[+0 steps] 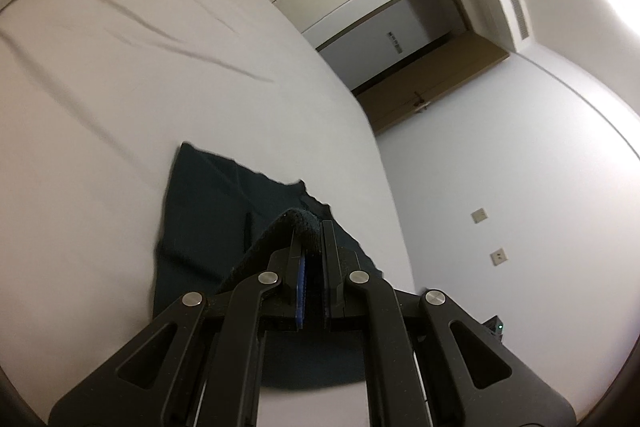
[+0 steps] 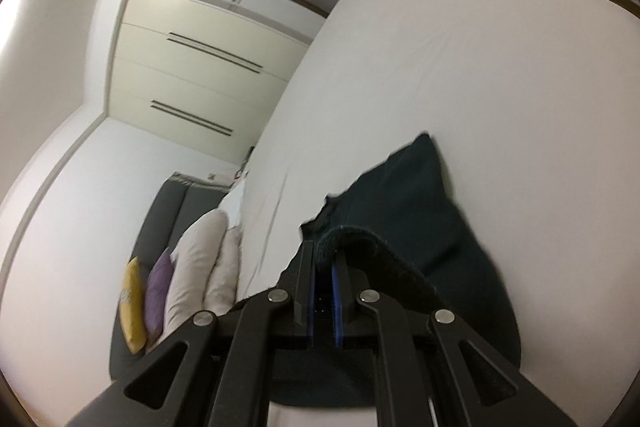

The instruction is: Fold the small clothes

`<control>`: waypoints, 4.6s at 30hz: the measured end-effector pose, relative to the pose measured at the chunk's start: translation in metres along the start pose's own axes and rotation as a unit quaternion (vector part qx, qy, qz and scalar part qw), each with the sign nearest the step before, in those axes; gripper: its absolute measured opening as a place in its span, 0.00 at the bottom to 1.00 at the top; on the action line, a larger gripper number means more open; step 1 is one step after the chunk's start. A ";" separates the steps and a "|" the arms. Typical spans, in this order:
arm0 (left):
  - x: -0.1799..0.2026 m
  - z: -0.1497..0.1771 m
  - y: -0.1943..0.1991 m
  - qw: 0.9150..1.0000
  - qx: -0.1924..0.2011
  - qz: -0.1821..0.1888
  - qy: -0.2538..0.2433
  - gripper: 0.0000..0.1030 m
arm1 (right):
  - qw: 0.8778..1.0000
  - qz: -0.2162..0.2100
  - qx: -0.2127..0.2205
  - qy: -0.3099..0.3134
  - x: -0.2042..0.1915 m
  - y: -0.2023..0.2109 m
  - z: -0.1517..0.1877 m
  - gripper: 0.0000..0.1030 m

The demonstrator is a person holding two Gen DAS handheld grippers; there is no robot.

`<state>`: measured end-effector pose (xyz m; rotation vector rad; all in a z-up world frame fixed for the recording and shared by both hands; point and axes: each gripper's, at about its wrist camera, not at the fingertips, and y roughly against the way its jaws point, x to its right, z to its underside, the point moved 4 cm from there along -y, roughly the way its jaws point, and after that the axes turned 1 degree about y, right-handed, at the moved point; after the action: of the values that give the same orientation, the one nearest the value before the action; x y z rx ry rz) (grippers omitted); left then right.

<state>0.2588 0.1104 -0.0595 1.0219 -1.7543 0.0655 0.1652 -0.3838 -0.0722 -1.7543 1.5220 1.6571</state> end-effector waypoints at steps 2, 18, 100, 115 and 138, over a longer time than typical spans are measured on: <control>-0.007 -0.017 -0.028 1.000 -0.009 -0.012 0.004 0.04 | 1.000 0.015 -0.005 -0.005 0.005 -0.028 -0.018 0.07; -0.098 -0.070 -0.192 0.992 -0.053 -0.097 0.054 0.05 | 0.993 0.115 -0.024 -0.024 0.058 -0.158 -0.074 0.08; -0.106 0.070 -0.074 0.979 -0.166 -0.059 -0.103 0.32 | 0.982 0.151 -0.022 0.115 0.075 -0.043 0.056 0.41; -0.114 0.077 -0.093 0.968 -0.189 -0.103 -0.131 0.32 | 0.981 0.152 -0.023 0.118 0.075 -0.043 0.058 0.41; -0.113 0.095 -0.081 0.962 -0.152 -0.161 -0.159 0.05 | 0.974 0.184 -0.026 0.128 0.080 -0.043 0.057 0.16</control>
<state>0.2494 0.0800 -0.2254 1.1170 -1.7864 -0.5853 0.1517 -0.3604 -0.1759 -1.8597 2.0425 1.6935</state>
